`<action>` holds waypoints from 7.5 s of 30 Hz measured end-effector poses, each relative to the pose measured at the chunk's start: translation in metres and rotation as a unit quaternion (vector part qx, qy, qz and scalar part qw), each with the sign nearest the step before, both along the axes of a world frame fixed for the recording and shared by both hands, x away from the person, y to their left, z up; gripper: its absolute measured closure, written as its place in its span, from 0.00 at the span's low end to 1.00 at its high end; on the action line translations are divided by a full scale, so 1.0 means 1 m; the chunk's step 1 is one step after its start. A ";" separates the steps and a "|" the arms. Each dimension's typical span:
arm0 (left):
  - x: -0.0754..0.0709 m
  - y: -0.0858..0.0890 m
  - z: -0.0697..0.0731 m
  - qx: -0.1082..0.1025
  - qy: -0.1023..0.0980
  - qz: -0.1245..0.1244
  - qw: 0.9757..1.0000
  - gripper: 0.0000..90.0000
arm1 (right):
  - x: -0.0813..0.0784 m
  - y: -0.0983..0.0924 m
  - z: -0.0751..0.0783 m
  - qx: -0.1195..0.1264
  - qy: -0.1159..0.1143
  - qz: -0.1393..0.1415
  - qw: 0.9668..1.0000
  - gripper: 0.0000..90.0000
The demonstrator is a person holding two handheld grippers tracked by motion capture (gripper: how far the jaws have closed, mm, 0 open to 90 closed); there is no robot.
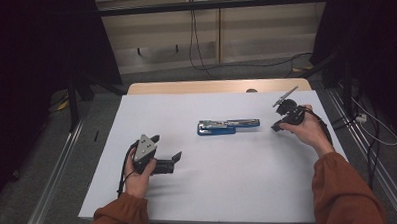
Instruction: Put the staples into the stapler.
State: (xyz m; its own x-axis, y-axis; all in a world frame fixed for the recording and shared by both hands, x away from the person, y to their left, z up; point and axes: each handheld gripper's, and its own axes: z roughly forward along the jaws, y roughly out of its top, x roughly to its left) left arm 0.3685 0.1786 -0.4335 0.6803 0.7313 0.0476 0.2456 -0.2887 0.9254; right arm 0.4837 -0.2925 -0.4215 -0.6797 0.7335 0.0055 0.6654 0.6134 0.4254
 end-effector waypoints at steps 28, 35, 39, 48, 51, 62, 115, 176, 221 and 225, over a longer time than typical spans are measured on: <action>0.000 0.000 0.000 0.000 0.003 0.004 1.000 0.03 | -0.015 0.020 0.020 0.022 -0.035 0.048 0.998 0.88; 0.001 0.000 -0.001 0.000 0.006 0.001 1.000 0.03 | -0.018 0.020 0.025 0.031 -0.043 0.057 0.997 0.88; 0.001 0.000 -0.001 0.001 0.004 0.003 1.000 0.03 | -0.019 0.020 0.028 0.035 -0.046 0.056 0.997 0.88; 0.001 0.001 0.000 -0.003 -0.001 0.006 1.000 0.03 | -0.021 0.025 0.033 0.048 -0.055 0.072 0.995 0.88; 0.000 0.001 0.000 -0.002 0.001 0.007 1.000 0.03 | -0.022 0.028 0.035 0.049 -0.054 0.075 0.995 0.88; 0.000 0.002 0.001 -0.005 -0.003 0.008 1.000 0.03 | -0.019 0.044 0.049 0.053 -0.068 0.099 0.991 0.88; 0.000 0.004 0.004 -0.012 -0.008 0.009 1.000 0.03 | -0.001 0.103 0.063 0.077 -0.097 0.163 0.979 0.88; 0.000 0.003 0.003 -0.012 -0.004 0.005 1.000 0.03 | 0.033 0.173 0.041 0.043 -0.079 0.243 0.966 0.88; 0.000 0.004 0.002 -0.015 -0.003 0.007 1.000 0.03 | 0.050 0.204 0.022 0.036 -0.060 0.276 0.959 0.88; 0.000 0.004 0.002 -0.016 -0.002 0.007 1.000 0.03 | 0.051 0.206 0.019 0.029 -0.058 0.276 0.959 0.88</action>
State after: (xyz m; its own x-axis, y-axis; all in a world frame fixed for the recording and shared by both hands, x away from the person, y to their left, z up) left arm 0.3688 0.1829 -0.4311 0.6701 0.7418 0.0270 0.2455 -0.2557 0.9351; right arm 0.5344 -0.0865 -0.4021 -0.9627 0.2631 -0.0630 0.1930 0.8311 0.5216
